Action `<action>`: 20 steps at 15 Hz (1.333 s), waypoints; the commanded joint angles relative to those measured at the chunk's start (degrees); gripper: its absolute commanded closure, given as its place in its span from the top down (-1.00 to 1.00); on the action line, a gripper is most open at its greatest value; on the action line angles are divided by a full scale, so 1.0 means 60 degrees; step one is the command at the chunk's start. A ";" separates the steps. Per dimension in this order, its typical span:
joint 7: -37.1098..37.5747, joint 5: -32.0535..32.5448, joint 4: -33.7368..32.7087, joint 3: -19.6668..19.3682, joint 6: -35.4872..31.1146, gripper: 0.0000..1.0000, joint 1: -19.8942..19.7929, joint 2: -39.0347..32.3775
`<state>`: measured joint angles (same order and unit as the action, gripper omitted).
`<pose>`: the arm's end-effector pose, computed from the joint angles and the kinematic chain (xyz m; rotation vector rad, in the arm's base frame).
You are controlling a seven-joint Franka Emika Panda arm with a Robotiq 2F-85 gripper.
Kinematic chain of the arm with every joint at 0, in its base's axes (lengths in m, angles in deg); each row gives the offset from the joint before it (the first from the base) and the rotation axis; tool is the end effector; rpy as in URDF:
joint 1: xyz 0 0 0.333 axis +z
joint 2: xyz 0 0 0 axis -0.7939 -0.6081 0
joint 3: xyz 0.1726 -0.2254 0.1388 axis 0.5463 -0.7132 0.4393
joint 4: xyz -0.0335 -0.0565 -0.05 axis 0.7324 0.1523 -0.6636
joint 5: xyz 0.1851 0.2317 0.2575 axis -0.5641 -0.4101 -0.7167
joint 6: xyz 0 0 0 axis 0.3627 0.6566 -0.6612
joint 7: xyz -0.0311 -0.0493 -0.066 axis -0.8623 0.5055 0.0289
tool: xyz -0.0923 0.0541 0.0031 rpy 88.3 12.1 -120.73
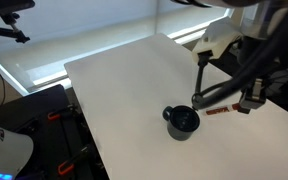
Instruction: Remove the marker from the cup
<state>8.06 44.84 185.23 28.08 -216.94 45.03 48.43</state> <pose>0.5556 -0.2731 0.3541 2.5095 -1.5776 0.3649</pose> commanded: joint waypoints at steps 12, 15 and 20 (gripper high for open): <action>0.1050 -0.0607 -0.0421 -0.0585 -0.1269 -0.90 -0.0397 -0.2354; 0.1366 -0.0579 -0.0148 -0.0661 -0.1717 -0.90 -0.0177 -0.2643; 0.1714 -0.0677 0.0108 -0.0687 -0.1855 -0.90 0.0083 -0.2935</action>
<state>16.72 41.71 184.09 25.18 -226.77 43.65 30.76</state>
